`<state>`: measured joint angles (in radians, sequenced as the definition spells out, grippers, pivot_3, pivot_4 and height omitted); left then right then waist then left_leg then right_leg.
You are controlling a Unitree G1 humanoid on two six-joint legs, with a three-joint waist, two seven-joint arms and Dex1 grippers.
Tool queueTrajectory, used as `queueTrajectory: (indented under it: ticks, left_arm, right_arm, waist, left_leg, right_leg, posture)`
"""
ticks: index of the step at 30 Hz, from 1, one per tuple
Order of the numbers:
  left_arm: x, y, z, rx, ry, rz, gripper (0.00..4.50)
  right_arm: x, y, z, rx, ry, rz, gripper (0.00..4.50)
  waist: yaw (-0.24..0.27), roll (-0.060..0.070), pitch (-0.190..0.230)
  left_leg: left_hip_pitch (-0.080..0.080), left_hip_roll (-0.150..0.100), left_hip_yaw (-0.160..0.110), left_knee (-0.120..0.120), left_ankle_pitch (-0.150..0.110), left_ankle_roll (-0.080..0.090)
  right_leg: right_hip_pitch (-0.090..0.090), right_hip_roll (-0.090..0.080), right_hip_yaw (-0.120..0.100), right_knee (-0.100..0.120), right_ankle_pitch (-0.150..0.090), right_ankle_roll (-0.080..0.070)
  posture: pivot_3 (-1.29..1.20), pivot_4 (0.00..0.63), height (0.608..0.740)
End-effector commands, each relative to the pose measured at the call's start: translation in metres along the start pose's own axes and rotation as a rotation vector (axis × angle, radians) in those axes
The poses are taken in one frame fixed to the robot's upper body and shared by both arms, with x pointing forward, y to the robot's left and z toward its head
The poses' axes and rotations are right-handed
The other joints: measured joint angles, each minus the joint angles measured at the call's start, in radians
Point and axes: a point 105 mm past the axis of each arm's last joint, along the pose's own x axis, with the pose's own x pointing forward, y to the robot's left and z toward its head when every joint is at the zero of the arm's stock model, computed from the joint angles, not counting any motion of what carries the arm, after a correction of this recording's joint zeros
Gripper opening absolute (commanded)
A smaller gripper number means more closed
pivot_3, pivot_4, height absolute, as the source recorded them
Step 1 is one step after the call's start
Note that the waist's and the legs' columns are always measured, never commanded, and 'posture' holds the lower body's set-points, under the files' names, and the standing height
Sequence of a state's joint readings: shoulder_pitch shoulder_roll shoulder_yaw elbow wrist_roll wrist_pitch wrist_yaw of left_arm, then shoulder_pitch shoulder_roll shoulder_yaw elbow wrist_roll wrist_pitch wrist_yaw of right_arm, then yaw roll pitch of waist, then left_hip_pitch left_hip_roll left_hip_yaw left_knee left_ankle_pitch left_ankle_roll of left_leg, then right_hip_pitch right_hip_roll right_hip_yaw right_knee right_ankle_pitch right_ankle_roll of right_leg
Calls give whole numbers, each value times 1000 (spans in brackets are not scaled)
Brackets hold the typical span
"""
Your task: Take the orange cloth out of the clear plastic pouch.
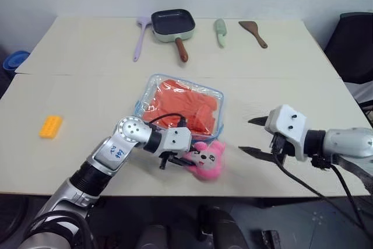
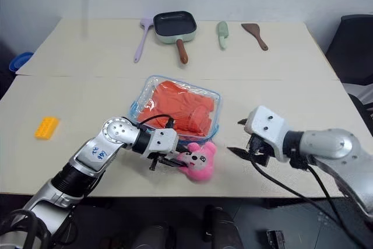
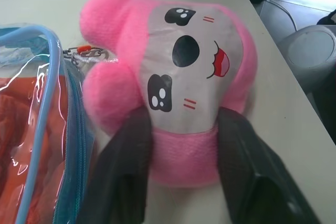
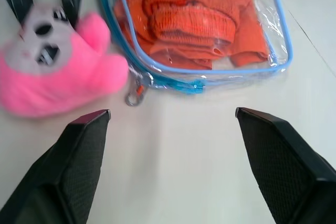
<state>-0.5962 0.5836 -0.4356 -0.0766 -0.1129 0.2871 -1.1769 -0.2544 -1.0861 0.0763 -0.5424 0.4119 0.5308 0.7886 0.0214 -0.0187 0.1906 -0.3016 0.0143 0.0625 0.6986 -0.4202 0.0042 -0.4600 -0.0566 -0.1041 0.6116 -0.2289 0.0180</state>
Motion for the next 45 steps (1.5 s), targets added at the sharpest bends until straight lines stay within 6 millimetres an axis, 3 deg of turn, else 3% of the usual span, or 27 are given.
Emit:
queueTrajectory:
  ticks: [1,3,7,10,14,29,32,36,45]
  left_arm:
    - [-1,-3,4,-2,-6,-4,423]
    - [-1,-3,4,-12,-2,5,11]
    - [-4,-5,6,-32,4,23,11]
    - [-5,-9,5,-36,11,30,0]
    - [-4,-10,6,-46,9,46,0]
    - [-2,-6,9,-41,8,74,0]
    - [-2,-6,9,-41,9,77,0]
    - [-5,-6,4,-48,22,84,0]
    - [-23,-9,-29,-87,116,133,0]
  right_arm:
    - [21,-6,-2,-242,-24,21,3978]
    - [30,-12,-1,-314,-45,15,3978]
    - [41,-17,2,-396,-85,26,3978]
    - [48,-20,6,-441,-106,44,3355]
    - [54,-19,7,-485,-118,77,2022]
    - [72,-11,17,-537,-163,130,2022]
    - [72,-13,17,-538,-170,135,1485]
    - [68,-14,16,-546,-165,148,90]
    - [61,-24,17,-460,-162,148,40]
  waist:
    - [-2,0,0]
    - [-2,0,0]
    - [0,0,0]
    - [-1,0,0]
    - [-1,0,0]
    - [-1,0,0]
    - [0,0,0]
    - [0,0,0]
    - [-7,0,0]
  left_leg:
    - [0,0,0,0,0,0]
    - [0,0,1,1,0,0]
    - [1,0,0,1,1,-1]
    - [2,0,0,1,1,-2]
    - [2,0,0,1,1,-2]
    - [2,0,0,2,1,-2]
    - [2,0,0,2,1,-2]
    - [2,0,0,2,1,-2]
    - [3,0,0,2,1,-2]
  right_leg:
    - [0,0,0,0,0,0]
    - [-1,-1,0,0,0,0]
    - [-2,-1,-1,0,0,0]
    - [-2,-1,-1,0,0,0]
    - [-2,-1,-1,1,1,0]
    - [-2,-1,-1,2,1,0]
    - [-2,-1,-1,6,1,0]
    - [-2,-1,-1,6,1,0]
    - [-2,-1,-1,6,1,0]
  posture:
    - [0,150,740]
    - [0,150,740]
    - [0,150,740]
    - [0,150,740]
    - [0,150,740]
    - [0,150,740]
    - [0,150,740]
    - [0,150,740]
    - [0,150,740]
